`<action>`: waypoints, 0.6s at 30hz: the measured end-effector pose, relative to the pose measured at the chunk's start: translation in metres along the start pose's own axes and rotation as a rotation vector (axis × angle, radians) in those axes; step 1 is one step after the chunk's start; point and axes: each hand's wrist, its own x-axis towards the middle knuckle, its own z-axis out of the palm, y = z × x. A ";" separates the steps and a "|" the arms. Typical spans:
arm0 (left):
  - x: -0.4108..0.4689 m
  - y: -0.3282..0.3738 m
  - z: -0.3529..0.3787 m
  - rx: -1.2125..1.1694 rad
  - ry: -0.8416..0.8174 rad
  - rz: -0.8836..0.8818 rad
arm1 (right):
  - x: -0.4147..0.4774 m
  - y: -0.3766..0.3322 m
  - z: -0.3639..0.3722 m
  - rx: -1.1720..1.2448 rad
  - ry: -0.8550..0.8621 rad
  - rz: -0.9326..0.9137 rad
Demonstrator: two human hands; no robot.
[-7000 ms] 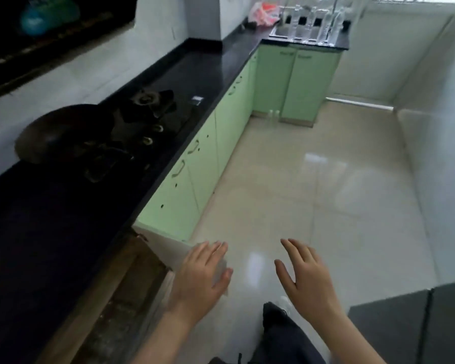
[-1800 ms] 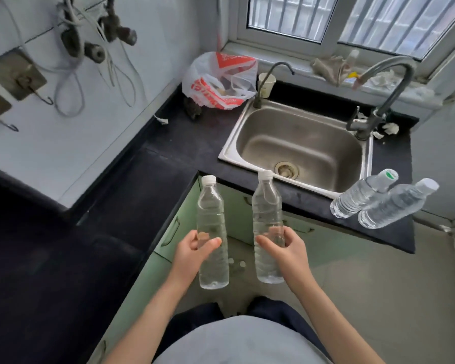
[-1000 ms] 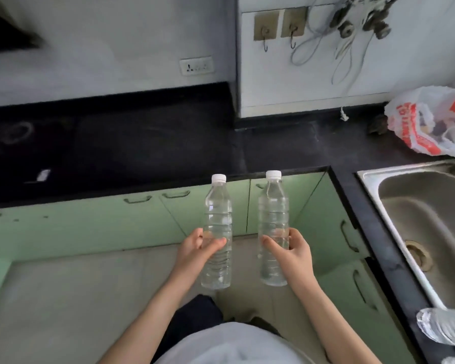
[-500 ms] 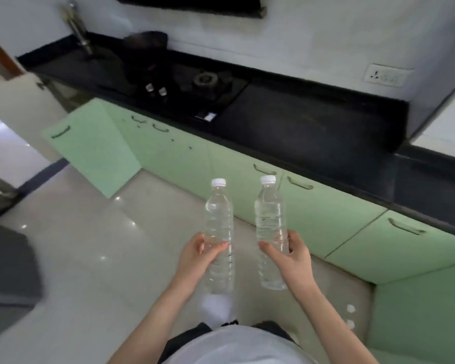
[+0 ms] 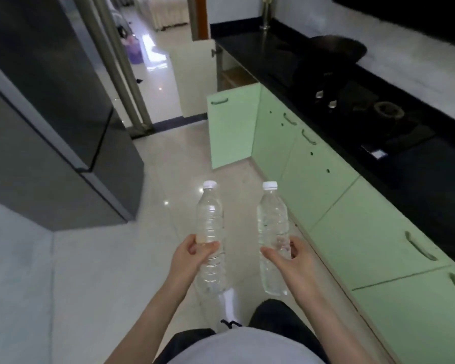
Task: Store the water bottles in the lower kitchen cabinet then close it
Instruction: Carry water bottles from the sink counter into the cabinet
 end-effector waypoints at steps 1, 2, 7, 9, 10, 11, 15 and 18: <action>0.007 -0.001 -0.009 -0.025 0.034 -0.018 | 0.012 -0.004 0.012 -0.012 -0.028 0.005; 0.015 -0.002 -0.016 -0.045 0.062 -0.035 | 0.024 -0.008 0.025 -0.029 -0.055 0.009; 0.068 0.003 -0.037 -0.132 0.194 -0.131 | 0.101 -0.021 0.082 -0.114 -0.192 0.029; 0.100 0.014 -0.041 -0.154 0.238 -0.146 | 0.143 -0.034 0.104 -0.133 -0.243 0.023; 0.118 0.023 -0.043 -0.156 0.262 -0.148 | 0.165 -0.043 0.116 -0.140 -0.270 0.014; 0.136 0.034 -0.045 -0.155 0.288 -0.149 | 0.187 -0.054 0.127 -0.146 -0.297 0.005; 0.203 0.090 -0.057 -0.199 0.362 -0.120 | 0.269 -0.107 0.171 -0.160 -0.384 -0.043; 0.249 0.128 -0.072 -0.247 0.380 -0.072 | 0.324 -0.144 0.202 -0.186 -0.416 -0.088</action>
